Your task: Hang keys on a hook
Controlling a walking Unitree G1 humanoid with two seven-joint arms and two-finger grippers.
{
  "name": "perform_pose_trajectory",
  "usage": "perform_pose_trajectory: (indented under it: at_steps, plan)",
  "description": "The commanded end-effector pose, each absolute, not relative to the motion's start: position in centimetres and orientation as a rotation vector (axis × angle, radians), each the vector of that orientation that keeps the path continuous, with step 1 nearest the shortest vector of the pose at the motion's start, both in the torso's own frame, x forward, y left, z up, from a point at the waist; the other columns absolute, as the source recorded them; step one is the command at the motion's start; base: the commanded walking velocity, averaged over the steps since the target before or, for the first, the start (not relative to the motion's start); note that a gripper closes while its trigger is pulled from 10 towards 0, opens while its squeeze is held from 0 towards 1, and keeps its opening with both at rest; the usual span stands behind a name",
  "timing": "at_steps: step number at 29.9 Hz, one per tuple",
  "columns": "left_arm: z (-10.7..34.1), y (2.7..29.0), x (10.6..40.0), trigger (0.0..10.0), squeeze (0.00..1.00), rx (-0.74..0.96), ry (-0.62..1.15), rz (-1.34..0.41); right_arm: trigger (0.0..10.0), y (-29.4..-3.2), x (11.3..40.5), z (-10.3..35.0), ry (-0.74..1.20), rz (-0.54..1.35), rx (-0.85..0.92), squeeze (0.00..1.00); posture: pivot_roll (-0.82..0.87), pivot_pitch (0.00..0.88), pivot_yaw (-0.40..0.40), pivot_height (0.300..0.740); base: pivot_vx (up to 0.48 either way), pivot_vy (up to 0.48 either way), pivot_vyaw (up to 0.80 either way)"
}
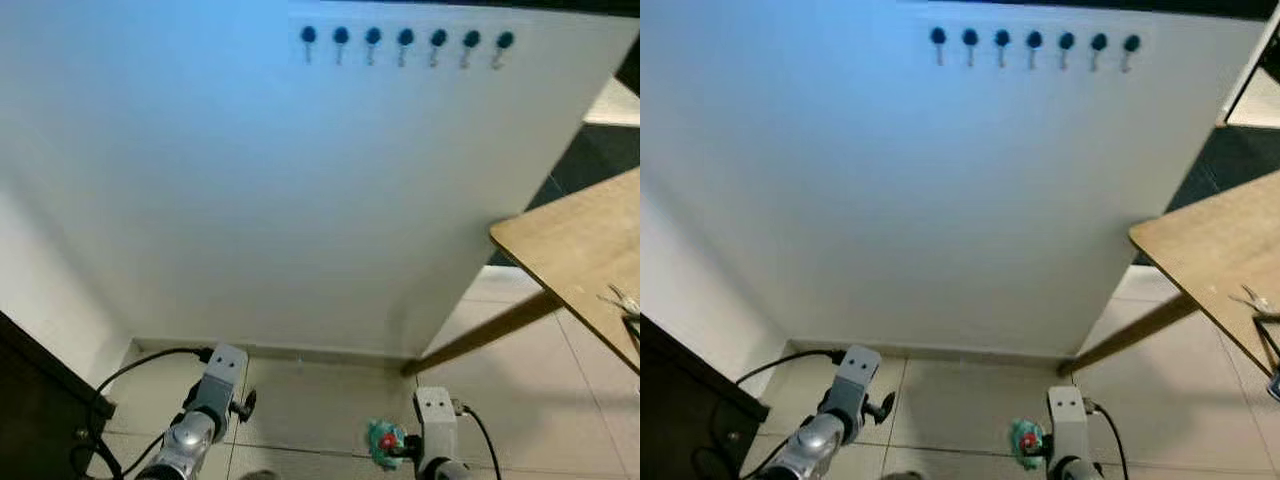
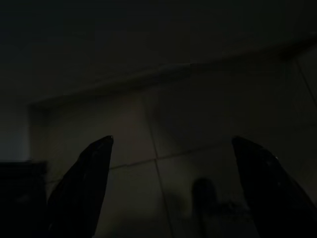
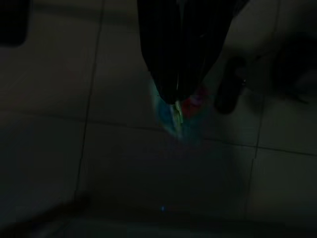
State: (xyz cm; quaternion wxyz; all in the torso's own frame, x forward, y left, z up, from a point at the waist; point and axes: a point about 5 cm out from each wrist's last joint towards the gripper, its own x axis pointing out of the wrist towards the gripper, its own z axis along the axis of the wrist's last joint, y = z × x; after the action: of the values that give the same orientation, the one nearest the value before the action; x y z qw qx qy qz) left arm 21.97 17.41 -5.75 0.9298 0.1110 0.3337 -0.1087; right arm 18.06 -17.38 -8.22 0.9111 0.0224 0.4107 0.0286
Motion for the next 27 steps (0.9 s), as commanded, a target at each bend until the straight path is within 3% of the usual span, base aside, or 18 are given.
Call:
perform_pose_trajectory:
  at_steps: [1,13,22,27]
  plan:
    - [-5.9,17.1,21.8,10.0,0.0,0.22,0.693,-0.23,10.0,-17.4,17.5,-8.5,0.864,0.061,0.047,0.0,0.08,0.025,-0.04,0.74,0.0,0.0,0.8]
    - [-5.6,16.7,22.3,10.0,0.0,0.214,0.677,-0.243,10.0,-17.4,19.2,-7.6,0.798,0.06,0.047,0.0,0.08,0.025,-0.036,0.74,0.0,0.0,0.8]
    - [-4.7,15.6,23.8,10.0,0.0,0.193,0.627,-0.257,10.0,-17.9,22.8,-4.9,0.594,0.081,0.062,0.0,0.05,0.03,-0.027,0.74,0.0,0.0,0.0]
    - [-4.1,14.8,24.5,10.0,0.0,0.194,0.588,-0.279,10.0,-17.6,25.5,-2.4,0.44,0.122,0.058,0.0,0.06,0.033,-0.03,0.74,0.0,-0.48,0.0]
